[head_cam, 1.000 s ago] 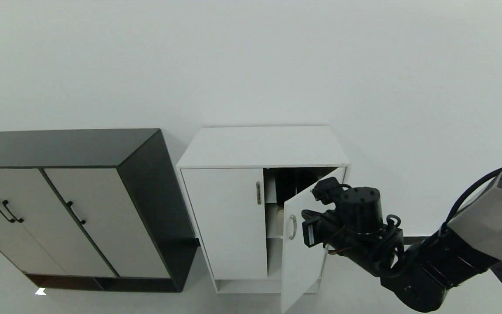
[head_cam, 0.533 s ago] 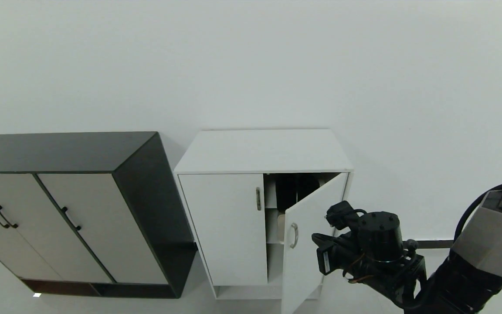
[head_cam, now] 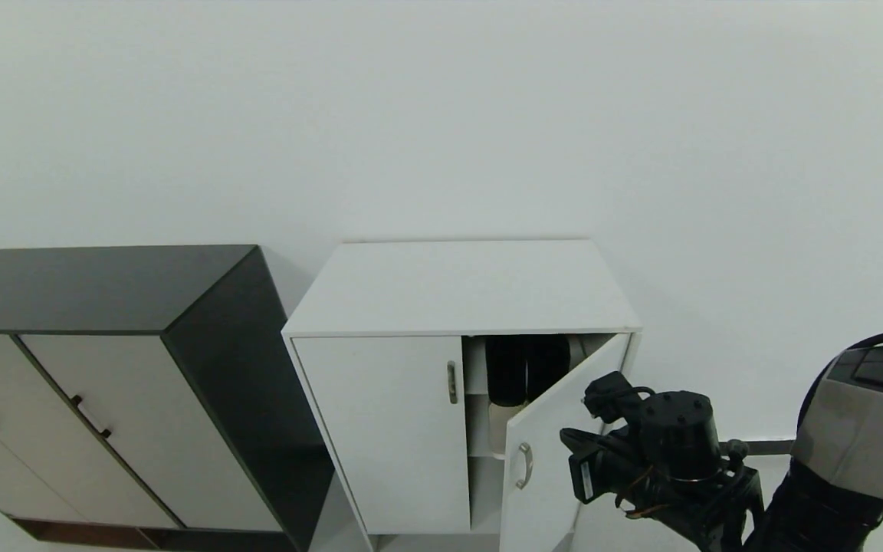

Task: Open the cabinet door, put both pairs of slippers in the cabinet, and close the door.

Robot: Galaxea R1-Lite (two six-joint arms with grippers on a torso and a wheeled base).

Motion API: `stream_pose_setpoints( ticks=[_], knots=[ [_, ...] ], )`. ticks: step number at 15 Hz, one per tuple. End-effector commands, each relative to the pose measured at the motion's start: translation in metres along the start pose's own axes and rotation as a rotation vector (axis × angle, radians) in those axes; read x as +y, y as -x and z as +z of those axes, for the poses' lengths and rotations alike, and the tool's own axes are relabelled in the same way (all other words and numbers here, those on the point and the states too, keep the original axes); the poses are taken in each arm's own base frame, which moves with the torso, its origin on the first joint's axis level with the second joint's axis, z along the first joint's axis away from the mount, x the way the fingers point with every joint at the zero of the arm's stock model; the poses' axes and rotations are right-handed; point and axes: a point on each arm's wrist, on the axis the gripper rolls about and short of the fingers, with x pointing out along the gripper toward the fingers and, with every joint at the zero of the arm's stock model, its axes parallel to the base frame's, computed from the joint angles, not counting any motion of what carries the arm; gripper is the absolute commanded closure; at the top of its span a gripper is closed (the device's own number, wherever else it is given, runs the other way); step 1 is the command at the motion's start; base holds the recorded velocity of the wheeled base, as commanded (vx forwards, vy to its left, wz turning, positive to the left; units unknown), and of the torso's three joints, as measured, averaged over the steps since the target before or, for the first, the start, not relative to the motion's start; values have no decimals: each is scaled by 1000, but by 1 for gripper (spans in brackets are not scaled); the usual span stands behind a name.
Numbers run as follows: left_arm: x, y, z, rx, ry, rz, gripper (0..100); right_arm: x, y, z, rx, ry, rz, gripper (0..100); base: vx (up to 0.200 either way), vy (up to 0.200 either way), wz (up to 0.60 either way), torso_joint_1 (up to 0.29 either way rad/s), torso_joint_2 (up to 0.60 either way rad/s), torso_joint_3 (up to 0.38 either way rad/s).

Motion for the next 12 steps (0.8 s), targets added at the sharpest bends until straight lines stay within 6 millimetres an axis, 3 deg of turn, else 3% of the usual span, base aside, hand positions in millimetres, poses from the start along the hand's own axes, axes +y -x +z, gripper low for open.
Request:
stream_pose_setpoints(
  ticks=[1, 12],
  knots=[
    [0, 0, 0, -1, 0, 1, 100, 0, -5, -5, 10, 1, -2, 100, 0, 0, 0, 0, 0, 0],
    [0, 0, 0, -1, 3, 2, 100, -2, -73, -9, -31, -30, -22, 100, 0, 0, 0, 0, 0, 0]
  ],
)
